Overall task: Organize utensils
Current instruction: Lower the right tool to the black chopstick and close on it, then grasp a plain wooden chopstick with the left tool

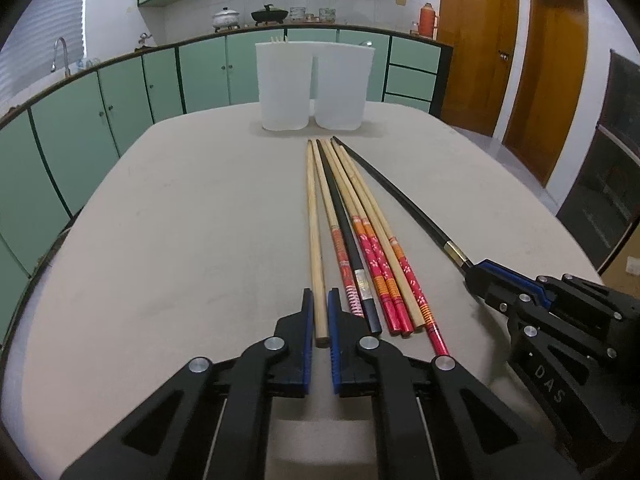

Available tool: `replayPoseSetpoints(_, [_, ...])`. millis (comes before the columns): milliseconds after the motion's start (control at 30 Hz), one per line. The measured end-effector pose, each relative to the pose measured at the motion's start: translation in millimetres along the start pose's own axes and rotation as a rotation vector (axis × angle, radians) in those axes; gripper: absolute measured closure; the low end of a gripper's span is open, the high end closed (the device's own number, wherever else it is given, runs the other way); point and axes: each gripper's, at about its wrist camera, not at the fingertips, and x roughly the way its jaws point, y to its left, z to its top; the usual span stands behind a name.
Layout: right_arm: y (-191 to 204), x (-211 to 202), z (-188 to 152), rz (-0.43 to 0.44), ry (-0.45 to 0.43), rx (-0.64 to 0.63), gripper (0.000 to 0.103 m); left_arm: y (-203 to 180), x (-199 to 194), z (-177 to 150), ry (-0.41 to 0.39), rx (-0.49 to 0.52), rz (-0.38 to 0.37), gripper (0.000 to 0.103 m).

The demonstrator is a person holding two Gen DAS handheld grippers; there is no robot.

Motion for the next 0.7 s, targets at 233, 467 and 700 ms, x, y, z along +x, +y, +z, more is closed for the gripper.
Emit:
replayPoseSetpoints(233, [-0.5, -3.2, -1.1, 0.015, -0.006, -0.012, 0.087, 5.8, 3.6, -1.5, 0.01, -0.022, 0.007, 0.097])
replayPoseSetpoints(467, [0.4, 1.7, -3.3, 0.033, 0.007, -0.016, 0.074, 3.3, 6.3, -0.8, 0.011, -0.013, 0.012, 0.096])
replayPoseSetpoints(700, [2.6, 4.2, -5.3, 0.029, 0.005, -0.03, 0.085, 1.9, 7.0, -0.7, 0.008, -0.006, 0.015, 0.096])
